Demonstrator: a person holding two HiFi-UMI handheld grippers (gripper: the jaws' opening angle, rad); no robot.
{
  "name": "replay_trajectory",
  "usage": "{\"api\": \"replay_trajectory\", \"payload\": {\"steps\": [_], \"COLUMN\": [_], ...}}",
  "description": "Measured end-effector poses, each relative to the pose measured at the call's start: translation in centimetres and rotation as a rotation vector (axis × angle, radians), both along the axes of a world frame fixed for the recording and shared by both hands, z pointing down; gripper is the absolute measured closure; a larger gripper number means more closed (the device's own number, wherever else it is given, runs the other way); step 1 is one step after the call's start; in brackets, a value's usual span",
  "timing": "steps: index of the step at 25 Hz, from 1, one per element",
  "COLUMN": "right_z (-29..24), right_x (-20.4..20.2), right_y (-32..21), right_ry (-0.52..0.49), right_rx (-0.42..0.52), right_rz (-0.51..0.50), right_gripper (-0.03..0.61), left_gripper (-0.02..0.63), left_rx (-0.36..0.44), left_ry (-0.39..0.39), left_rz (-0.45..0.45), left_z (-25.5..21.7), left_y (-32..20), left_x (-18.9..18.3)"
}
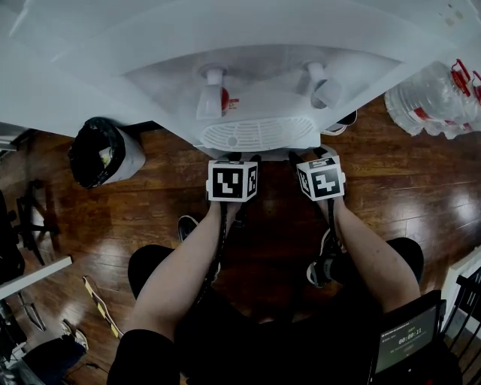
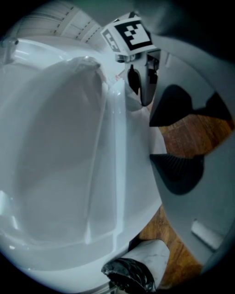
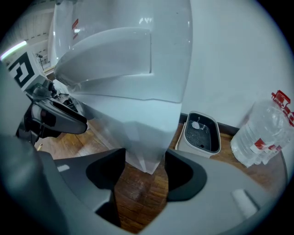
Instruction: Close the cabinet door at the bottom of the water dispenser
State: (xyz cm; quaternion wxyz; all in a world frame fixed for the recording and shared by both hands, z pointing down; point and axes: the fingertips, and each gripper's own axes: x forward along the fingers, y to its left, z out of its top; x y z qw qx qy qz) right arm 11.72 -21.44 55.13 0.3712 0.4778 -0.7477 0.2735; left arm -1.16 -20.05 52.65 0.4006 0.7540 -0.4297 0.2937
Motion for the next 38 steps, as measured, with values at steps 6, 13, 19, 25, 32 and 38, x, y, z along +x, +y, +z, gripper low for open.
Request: {"api": "replay_trajectory", "payload": {"steps": [6, 13, 19, 25, 32, 38], "right_z": [0.7, -0.6, -0.2, -1.0, -3.7, -6.0], "right_x": [0.6, 0.3, 0.3, 0.6, 0.9, -0.2], "right_y": [-1.5, -2.3, -2.0, -2.0, -0.5, 1.7], "right_ry": [0.04, 0.056, 0.077, -0.002, -0.021, -0.089], "right_rx": [0.008, 0.028, 0.003, -0.006, 0.041, 0.058], "right_rz": [-0.005, -0.015, -0.032, 0.006, 0.009, 0.049], "right_gripper": [0.305, 0.307, 0.305, 0.335, 0.364, 0.367], "left_gripper": [0.41, 0.41, 0.41, 0.408, 0.41, 0.41], "left_rx": [-0.017, -0.011, -0.02, -0.012, 0.01, 0.079], "left_ry": [0.013, 0.007, 0.003, -0.012, 0.003, -0.015], "left_rz": [0.014, 0.02, 0.021, 0.057, 0.067, 0.101], "left_z": [-0.1, -0.3, -0.3, -0.8, -2.5, -5.0], "left_y": [-0.4, -0.3, 0.0, -0.2, 0.8, 2.9], "left_x": [0.1, -0.1, -0.2, 0.8, 1.3, 2.4]}}
